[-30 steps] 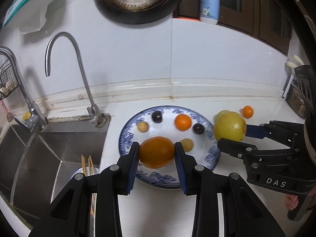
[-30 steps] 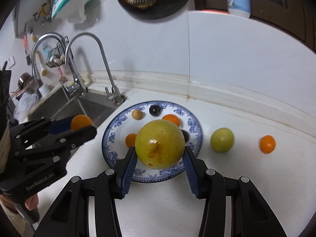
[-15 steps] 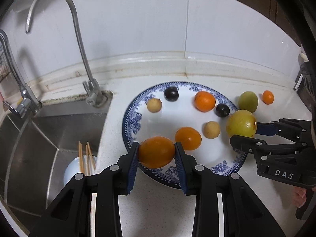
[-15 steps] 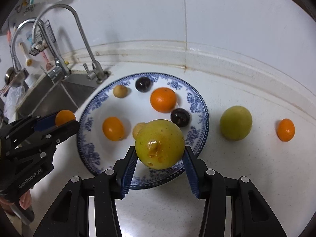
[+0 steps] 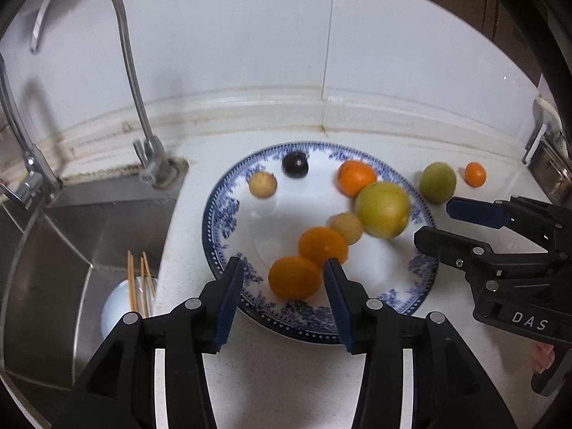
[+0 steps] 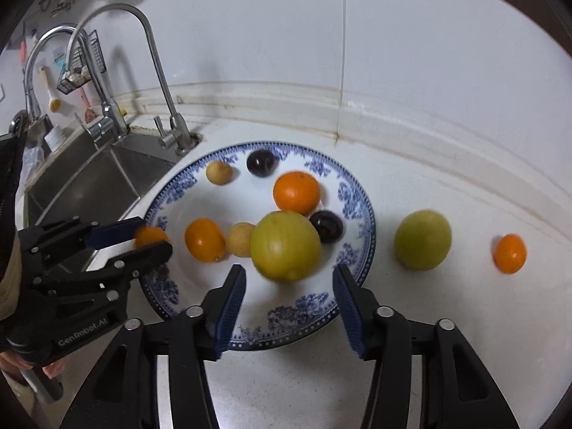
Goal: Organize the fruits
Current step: 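Withdraw both tools from the plate toward the remaining fruits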
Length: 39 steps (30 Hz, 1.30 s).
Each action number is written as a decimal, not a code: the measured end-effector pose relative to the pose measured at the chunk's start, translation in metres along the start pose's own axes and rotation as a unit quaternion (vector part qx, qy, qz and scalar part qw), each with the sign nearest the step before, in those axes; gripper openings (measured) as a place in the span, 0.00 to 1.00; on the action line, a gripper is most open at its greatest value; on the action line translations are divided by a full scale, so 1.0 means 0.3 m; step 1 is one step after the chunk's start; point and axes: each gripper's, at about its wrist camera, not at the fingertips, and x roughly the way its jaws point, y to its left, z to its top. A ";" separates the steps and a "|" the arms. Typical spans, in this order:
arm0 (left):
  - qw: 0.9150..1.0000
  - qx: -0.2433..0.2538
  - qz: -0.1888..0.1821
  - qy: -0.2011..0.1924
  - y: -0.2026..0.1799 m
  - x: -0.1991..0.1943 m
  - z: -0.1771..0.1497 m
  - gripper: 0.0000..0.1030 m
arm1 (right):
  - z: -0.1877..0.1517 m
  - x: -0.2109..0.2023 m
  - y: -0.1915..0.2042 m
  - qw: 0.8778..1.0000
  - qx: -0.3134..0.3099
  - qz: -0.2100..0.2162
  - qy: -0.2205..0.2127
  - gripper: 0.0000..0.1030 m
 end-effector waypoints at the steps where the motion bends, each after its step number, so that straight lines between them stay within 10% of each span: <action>1: 1.000 0.000 -0.001 -0.005 -0.003 -0.016 0.004 0.46 | -0.001 -0.013 0.000 1.000 0.001 -0.001 -0.004 0.53; 18: 0.997 0.023 -0.023 -0.069 -0.205 -0.258 0.048 0.60 | -0.051 -0.313 -0.134 0.994 0.056 -0.025 -0.086 0.53; 39: 0.992 0.064 -0.068 -0.090 -0.466 -0.193 0.144 0.70 | -0.094 -0.462 -0.391 0.984 0.086 -0.099 -0.120 0.62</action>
